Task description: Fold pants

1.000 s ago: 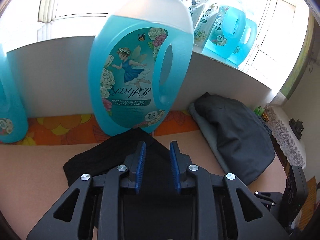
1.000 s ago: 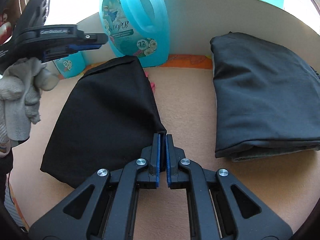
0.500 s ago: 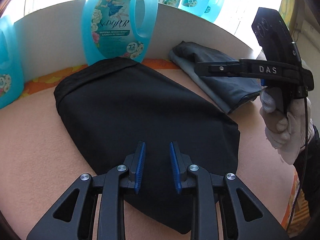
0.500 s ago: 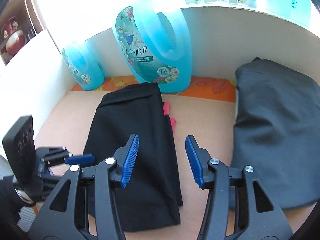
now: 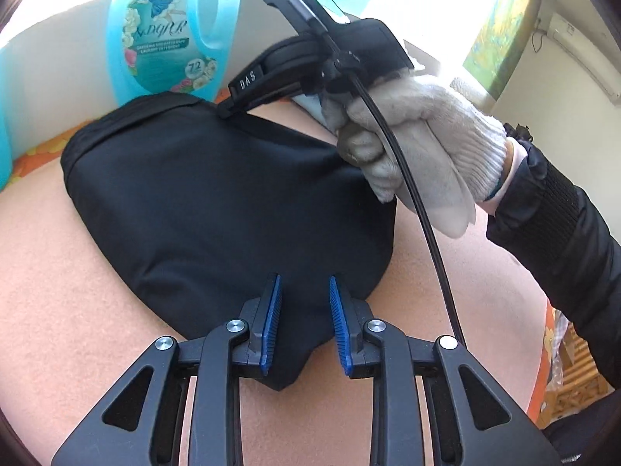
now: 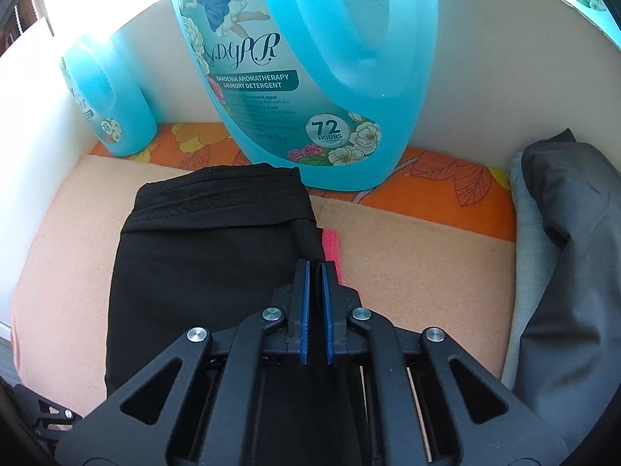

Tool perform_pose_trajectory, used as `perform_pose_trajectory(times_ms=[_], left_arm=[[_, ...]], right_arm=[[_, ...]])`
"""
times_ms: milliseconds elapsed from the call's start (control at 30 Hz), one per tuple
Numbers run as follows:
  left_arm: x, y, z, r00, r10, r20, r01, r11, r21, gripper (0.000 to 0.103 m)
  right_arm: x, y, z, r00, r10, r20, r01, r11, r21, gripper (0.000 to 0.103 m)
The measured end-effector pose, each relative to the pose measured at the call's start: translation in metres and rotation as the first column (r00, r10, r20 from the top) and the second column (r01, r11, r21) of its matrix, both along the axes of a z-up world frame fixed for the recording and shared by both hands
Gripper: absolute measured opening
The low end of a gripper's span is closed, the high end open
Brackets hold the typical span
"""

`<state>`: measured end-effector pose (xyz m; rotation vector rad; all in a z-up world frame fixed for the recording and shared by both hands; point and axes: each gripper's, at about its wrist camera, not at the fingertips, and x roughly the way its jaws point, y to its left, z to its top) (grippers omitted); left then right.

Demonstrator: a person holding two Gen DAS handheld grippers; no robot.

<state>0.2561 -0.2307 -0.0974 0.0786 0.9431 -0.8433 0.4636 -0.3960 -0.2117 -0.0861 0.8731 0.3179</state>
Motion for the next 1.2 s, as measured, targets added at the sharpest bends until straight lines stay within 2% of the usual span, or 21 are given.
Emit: perform_pose_trajectory(times_ms=[100,167,200,267,300,333,400,467,567,633,733,833,867,900,967,1033,1167,1200], left_arm=[[-0.003,0.001,-0.002,1.0,0.006,0.009,-0.006,1.0,-0.02,0.024],[-0.01,0.004,0.003,1.0,-0.003,0.012,0.003,1.0,-0.002,0.024],[-0.011,0.007,0.007,1.0,0.004,0.016,-0.004,1.0,0.004,0.024],[-0.012,0.02,0.018,0.998,0.055,0.027,-0.055,0.998,0.002,0.037],[-0.013,0.031,0.023,0.995,0.093,0.032,-0.093,0.996,-0.002,0.053],[-0.01,0.041,0.027,0.991,0.13,0.033,-0.13,0.992,-0.007,0.061],[0.003,0.06,0.029,0.982,0.189,0.018,-0.188,0.982,-0.012,0.061],[0.019,0.072,0.026,0.967,0.253,-0.011,-0.253,0.967,-0.012,0.061],[0.048,0.084,0.013,0.938,0.324,-0.125,-0.332,0.943,-0.041,0.061],[0.061,0.088,0.005,0.922,0.351,-0.165,-0.364,0.93,-0.053,0.061],[0.074,0.08,-0.005,0.92,0.341,-0.194,-0.358,0.932,-0.059,0.061],[0.083,0.075,-0.014,0.915,0.331,-0.232,-0.357,0.931,-0.078,0.062],[0.085,0.075,-0.015,0.916,0.336,-0.218,-0.363,0.927,-0.095,0.062],[0.089,0.073,-0.015,0.917,0.335,-0.216,-0.363,0.925,-0.109,0.062],[0.093,0.073,-0.017,0.914,0.339,-0.221,-0.375,0.915,-0.147,0.062],[0.097,0.071,-0.017,0.915,0.341,-0.216,-0.379,0.91,-0.167,0.062],[0.099,0.057,-0.016,0.926,0.343,-0.16,-0.364,0.922,-0.131,0.059],[0.099,0.058,-0.016,0.924,0.347,-0.161,-0.369,0.921,-0.128,0.052]], right_arm=[[0.001,0.0,-0.002,1.0,0.002,0.002,-0.002,1.0,0.002,0.007],[0.002,-0.004,0.0,1.0,0.006,-0.004,-0.006,1.0,0.013,0.007],[0.001,-0.008,0.002,1.0,0.013,-0.005,-0.012,0.999,0.031,0.01],[-0.002,-0.019,0.008,1.0,0.02,-0.008,-0.019,0.997,0.072,0.033],[-0.005,-0.024,0.01,0.999,0.037,0.001,-0.037,0.994,0.1,0.057],[-0.008,-0.029,0.013,0.998,0.055,0.013,-0.057,0.991,0.12,0.07],[-0.011,-0.034,0.012,0.995,0.099,0.006,-0.099,0.983,0.154,0.074],[-0.008,-0.036,0.005,0.99,0.133,-0.043,-0.124,0.978,0.17,0.078],[-0.002,-0.038,-0.01,0.985,0.139,-0.101,-0.121,0.979,0.163,0.079],[0.001,-0.041,-0.021,0.981,0.148,-0.128,-0.125,0.976,0.178,0.079],[0.004,-0.044,-0.026,0.973,0.192,-0.129,-0.159,0.96,0.229,0.08],[0.002,-0.039,-0.028,0.964,0.241,-0.112,-0.21,0.948,0.239,0.079],[0.0,-0.036,-0.029,0.958,0.267,-0.109,-0.235,0.941,0.243,0.076],[-0.002,-0.033,-0.03,0.947,0.3,-0.118,-0.262,0.929,0.263,0.062],[-0.005,-0.03,-0.031,0.948,0.303,-0.102,-0.268,0.927,0.263,0.06],[-0.005,-0.032,-0.034,0.949,0.296,-0.106,-0.252,0.917,0.308,0.048],[-0.013,-0.045,-0.034,0.969,0.231,-0.089,-0.181,0.907,0.379,0.029],[-0.018,-0.045,-0.032,0.972,0.222,-0.074,-0.178,0.907,0.38,0.024]])
